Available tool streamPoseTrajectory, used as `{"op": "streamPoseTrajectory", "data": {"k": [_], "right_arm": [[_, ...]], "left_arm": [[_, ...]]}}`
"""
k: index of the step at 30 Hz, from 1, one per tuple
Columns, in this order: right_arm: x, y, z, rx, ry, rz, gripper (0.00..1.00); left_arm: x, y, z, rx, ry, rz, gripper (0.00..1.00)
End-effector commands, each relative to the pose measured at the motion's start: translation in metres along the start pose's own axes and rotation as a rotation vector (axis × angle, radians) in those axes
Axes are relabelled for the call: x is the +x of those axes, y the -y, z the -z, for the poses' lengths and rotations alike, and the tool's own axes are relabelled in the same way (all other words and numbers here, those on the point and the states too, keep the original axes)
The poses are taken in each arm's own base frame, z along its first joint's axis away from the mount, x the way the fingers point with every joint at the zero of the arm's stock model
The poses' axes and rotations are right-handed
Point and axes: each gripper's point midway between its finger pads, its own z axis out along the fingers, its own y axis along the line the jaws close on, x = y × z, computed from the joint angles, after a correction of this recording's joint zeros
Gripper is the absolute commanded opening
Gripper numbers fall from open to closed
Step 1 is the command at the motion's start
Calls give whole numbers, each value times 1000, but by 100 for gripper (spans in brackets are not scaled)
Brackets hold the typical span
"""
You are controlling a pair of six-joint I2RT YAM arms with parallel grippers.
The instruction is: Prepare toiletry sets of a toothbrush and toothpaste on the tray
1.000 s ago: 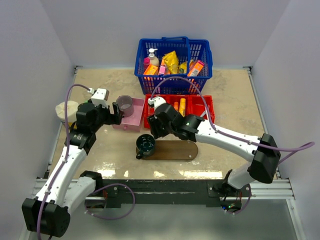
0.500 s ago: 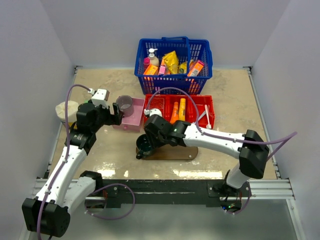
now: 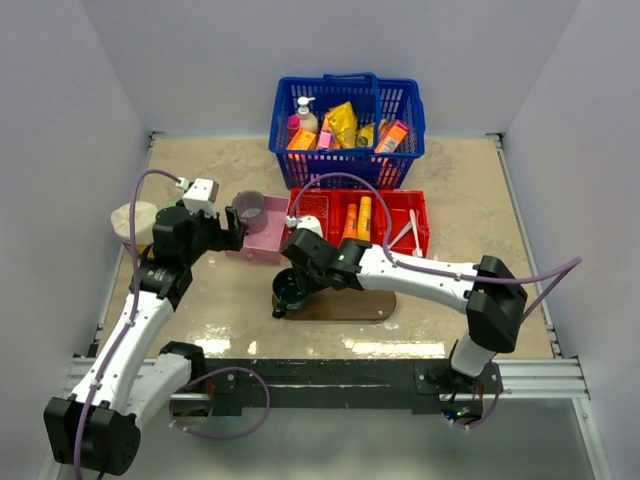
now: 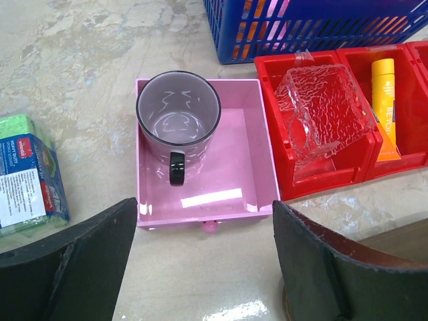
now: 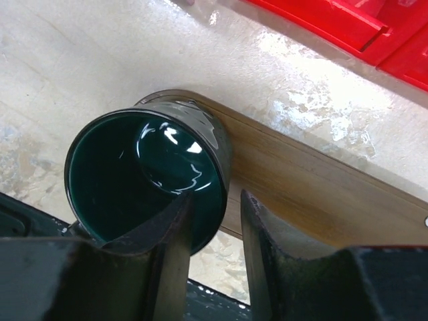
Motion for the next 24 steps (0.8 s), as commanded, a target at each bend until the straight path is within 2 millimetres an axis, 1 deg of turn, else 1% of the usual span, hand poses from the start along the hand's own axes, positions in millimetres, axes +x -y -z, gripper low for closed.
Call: {"op": "streamPoseTrajectory", "data": {"k": [1, 5, 6, 12, 13, 16, 21, 24], "right_arm": [[-9, -5, -1, 17, 21, -26, 36], [-6, -4, -4, 24, 13, -22, 31], [-6, -4, -4, 23, 11, -21, 27], [-7, -5, -6, 27, 3, -7, 20], [-6, -5, -6, 31, -1, -4, 16], [-8, -4, -6, 42, -2, 3, 8], [-13, -8, -4, 32, 1, 13, 1], [-16, -8, -2, 31, 6, 21, 0]], "left_arm": [[-9, 2, 2, 9, 38, 2, 86], [-9, 2, 3, 9, 39, 2, 86], [-9, 2, 3, 8, 38, 2, 86], [-8, 1, 2, 6, 36, 1, 86], [-9, 1, 2, 4, 37, 1, 86], [-9, 0, 3, -1, 40, -1, 86], [-10, 1, 3, 2, 43, -1, 86], [-10, 1, 3, 5, 43, -1, 86]]}}
